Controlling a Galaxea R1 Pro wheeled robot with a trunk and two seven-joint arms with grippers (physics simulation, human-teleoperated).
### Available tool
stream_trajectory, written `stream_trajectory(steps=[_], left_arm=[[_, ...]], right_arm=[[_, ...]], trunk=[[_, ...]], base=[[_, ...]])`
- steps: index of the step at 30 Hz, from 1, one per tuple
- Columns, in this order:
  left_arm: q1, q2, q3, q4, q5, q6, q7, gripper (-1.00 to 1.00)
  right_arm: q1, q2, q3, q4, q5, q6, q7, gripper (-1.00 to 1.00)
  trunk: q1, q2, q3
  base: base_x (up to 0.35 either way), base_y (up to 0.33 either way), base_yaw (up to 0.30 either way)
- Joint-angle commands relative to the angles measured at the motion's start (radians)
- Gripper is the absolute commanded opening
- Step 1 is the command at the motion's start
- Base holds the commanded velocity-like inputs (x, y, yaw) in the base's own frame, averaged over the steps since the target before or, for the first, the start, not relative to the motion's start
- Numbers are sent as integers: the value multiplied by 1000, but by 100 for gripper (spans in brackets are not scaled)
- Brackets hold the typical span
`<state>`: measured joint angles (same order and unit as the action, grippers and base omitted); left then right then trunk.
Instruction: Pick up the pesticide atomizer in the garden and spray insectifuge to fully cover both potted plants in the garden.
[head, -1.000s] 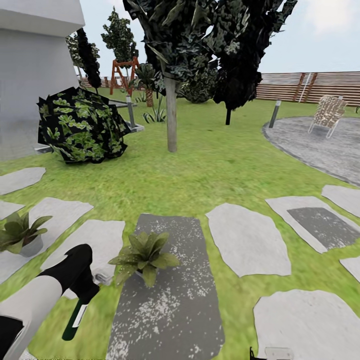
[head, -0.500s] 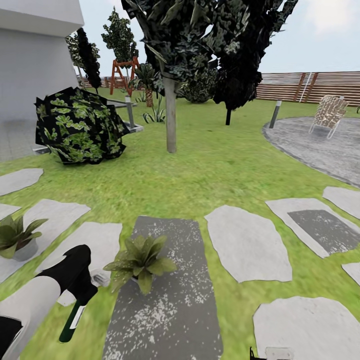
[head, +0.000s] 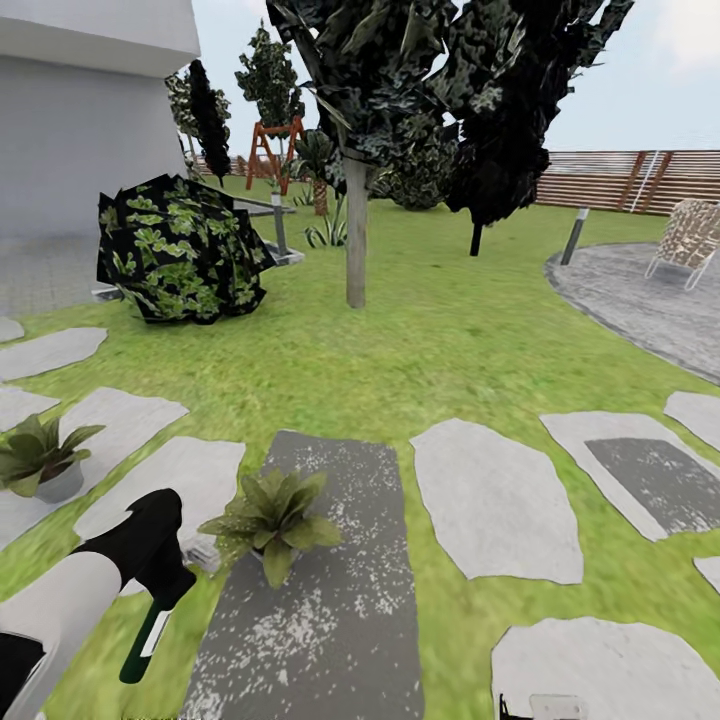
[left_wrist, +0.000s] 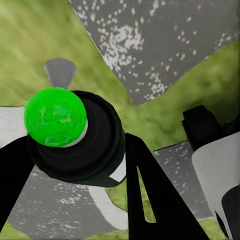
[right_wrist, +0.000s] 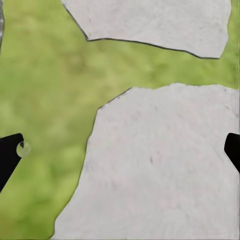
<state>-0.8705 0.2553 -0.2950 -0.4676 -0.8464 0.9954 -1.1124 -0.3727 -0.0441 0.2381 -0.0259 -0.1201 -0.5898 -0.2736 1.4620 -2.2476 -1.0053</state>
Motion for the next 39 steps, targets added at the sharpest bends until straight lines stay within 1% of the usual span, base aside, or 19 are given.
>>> stream_trajectory(steps=[1,6,12,20,23,26,31,37,39], left_arm=[[-1,1,-3,-2,-8,6,-10,-100],[-1,1,1,-9,-8,6,-11,-100],[-4,-5,2,-15,-8,6,-10,-100],[-16,-8,3,-17,-7,6,-12,-100],[-21,-8,4,-17,-7,6,-12,-100],[-29,-6,4,-17,-8,7,-12,-100],[-30,1,4,-17,-8,7,-12,-100],[-30,4,4,-17,-8,6,-12,-100],[-30,3,4,-17,-8,6,-12,-100]], right_arm=[[0,0,9,0,-10,-2,-1,100],[0,0,9,0,-10,-2,-1,100],[0,0,9,0,-10,-2,-1,100],[0,0,9,-1,-10,-2,-1,100],[0,1,9,-1,-10,-2,-1,100],[0,0,9,-2,-11,-3,-1,100],[0,0,9,-2,-10,-4,-1,100],[0,1,10,-2,-12,-4,-1,100],[0,11,10,-2,-12,-4,-1,100]], trunk=[[0,0,-1],[0,0,-1],[0,0,-1],[0,0,-1],[0,0,-1],[0,0,-1],[0,0,-1],[0,0,-1],[0,0,-1]], base=[[124,-272,276],[199,-230,277],[231,-204,212],[30,-268,15],[0,-276,150],[38,-276,159],[173,-237,17],[52,-42,24],[2,-2,222]])
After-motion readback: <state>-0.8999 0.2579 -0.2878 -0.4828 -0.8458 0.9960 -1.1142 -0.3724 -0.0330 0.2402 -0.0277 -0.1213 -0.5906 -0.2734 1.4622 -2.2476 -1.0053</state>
